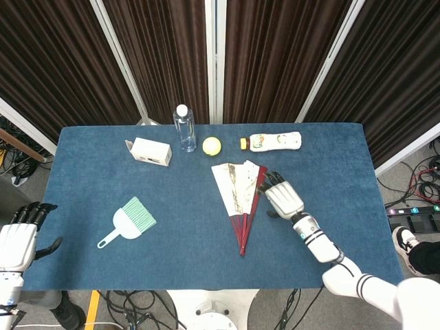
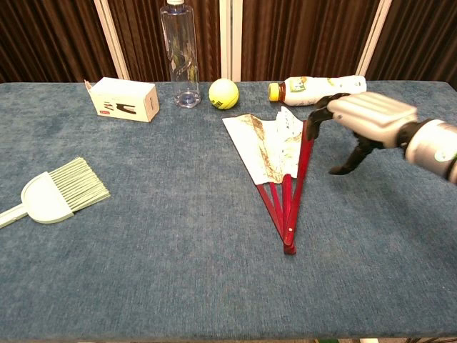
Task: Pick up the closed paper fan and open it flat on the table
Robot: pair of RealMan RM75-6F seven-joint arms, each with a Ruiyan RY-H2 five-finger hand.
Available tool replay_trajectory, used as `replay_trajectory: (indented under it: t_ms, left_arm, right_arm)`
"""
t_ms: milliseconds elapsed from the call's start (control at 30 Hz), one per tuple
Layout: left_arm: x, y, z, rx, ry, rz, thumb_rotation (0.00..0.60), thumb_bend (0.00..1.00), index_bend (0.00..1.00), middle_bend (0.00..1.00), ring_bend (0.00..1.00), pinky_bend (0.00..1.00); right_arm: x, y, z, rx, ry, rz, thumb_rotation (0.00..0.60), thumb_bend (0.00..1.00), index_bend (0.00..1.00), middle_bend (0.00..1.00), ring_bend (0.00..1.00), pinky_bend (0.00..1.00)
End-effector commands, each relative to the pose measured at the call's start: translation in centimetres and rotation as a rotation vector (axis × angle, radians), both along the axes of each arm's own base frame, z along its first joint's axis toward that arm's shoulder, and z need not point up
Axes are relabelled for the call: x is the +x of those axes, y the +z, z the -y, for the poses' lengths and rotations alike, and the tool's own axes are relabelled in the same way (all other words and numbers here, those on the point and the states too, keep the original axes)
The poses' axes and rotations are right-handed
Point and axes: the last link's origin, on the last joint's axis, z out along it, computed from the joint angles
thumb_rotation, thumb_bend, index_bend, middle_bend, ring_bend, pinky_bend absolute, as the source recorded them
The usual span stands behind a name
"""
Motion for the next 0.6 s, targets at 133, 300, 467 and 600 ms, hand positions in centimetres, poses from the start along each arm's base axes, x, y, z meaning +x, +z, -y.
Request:
replay_trajectory:
  t_ms: [133,300,467,600]
  left_arm:
    - [-0.1,0.0,0.0,0.000,0.000,0.008,0.600,0.20,0.22,0.22,0.14,0.18]
    - [-0.1,0.0,-0.1,0.003,-0.004,0.015,0.600,0.20,0.22,0.22,0.14,0.18]
    - [0.0,0.0,-0.4,0.000,-0.010,0.017,0.600,0.20,0.22,0.22,0.14,0.18]
    - [0.2,0.0,-0.6,0.003,-0.025,0.019,0.600,0.20,0.22,0.22,0.14,0.18]
  right_arm:
    - [1.5,-3.0,0.4,0.003,0.059,0.012,0.600,0.03,0.39,0.35,0.08,0.08]
    - [1.9,-4.2,0.4,-0.014,0.119,-0.017,0.600,0.03,0.40,0.36,0.08,0.08]
    - [2.1,-4.8,0.4,-0.026,0.165,-0.044,0.600,0.07,0.42,0.36,0.08,0.08]
    - [2.4,-5.1,0.6,-0.034,0.207,-0.060,0.600,0.24,0.45,0.39,0.10,0.08]
